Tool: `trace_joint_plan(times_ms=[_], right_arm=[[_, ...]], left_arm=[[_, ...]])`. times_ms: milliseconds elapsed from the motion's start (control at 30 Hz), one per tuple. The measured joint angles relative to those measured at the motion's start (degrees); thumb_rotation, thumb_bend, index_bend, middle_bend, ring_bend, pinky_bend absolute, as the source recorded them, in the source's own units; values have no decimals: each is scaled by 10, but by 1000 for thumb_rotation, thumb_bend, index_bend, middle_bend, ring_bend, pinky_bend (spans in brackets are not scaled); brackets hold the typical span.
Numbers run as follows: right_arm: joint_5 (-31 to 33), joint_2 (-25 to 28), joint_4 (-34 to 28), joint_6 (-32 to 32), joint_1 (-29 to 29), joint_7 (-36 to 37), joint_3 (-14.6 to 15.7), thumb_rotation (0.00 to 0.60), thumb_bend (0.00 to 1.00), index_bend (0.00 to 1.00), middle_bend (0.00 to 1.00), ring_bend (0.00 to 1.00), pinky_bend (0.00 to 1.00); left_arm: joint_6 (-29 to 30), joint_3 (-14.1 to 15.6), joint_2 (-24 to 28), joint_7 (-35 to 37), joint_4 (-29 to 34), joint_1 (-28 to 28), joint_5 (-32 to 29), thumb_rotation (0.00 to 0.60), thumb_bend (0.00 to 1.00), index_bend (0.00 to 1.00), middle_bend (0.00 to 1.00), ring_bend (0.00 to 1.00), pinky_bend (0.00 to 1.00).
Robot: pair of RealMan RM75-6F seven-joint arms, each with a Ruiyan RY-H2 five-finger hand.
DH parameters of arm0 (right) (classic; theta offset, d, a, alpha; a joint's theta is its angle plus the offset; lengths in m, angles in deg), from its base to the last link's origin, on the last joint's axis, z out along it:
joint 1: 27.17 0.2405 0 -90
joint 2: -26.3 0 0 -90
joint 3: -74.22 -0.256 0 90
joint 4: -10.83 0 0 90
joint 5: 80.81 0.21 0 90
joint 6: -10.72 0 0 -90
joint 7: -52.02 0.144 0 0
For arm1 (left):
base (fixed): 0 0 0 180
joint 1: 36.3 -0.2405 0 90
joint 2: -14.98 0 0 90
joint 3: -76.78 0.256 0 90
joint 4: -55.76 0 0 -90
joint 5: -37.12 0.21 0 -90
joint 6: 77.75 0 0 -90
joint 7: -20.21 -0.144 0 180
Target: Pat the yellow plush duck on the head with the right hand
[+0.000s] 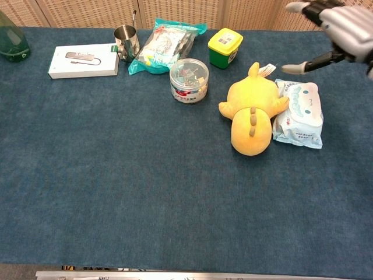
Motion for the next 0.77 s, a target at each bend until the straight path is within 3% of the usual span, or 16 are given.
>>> trace_joint_plan(times_ms=[67,267,500,767], right_arm=[[0,31,-27,-34,-28,-15,7,475,0,5,68,0,0],[-7,93,-84,-121,-110,-29,33,485,0,5,84,0,0],[-50,119,-102,-212,-195,-16,72,491,0,5,101,0,0],[-76,123,-109,-255,-253,-4,97,491,0,5,102,0,0]], left_arm=[[2,-1,-2,-3,-1,1,3,600,136,115,152,151,52],[8,-4,-13,-23,-4,6,12,600,136,125,151,153,52],[16,-5,-25,-48,1,9,21,600,137,128,151,154,52],[15,-3,-30,-67,13,13,26,600,136,129,151,154,52]])
